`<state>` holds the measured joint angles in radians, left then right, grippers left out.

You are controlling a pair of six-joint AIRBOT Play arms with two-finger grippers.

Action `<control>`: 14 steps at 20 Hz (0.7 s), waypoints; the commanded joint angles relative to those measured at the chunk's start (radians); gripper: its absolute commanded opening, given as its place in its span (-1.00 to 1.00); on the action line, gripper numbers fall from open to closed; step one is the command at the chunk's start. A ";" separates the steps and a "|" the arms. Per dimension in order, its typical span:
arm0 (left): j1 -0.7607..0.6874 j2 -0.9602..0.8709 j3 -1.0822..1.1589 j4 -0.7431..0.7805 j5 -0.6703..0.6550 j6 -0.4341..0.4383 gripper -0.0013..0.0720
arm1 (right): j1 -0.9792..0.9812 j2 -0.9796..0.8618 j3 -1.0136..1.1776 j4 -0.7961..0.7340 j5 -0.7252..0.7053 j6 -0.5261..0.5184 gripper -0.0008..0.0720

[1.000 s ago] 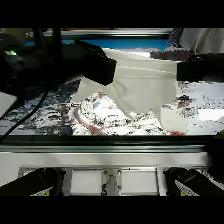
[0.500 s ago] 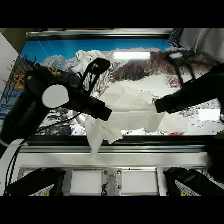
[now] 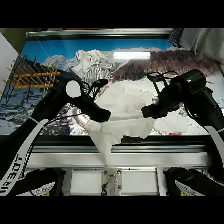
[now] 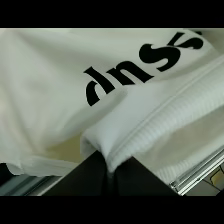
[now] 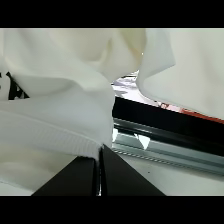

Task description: Fold the clothes and pants, and hang the long-sleeved shirts on hangers.

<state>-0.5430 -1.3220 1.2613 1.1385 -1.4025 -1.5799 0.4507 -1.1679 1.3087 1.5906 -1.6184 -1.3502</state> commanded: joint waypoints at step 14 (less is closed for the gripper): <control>-0.050 0.113 0.088 -0.014 -0.026 0.028 0.92 | 0.069 0.010 -0.016 0.000 0.030 0.045 -0.92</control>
<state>-0.5919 -1.2118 1.2427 1.1316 -1.3872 -1.5532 0.5182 -1.1572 1.2926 1.5898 -1.5890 -1.3048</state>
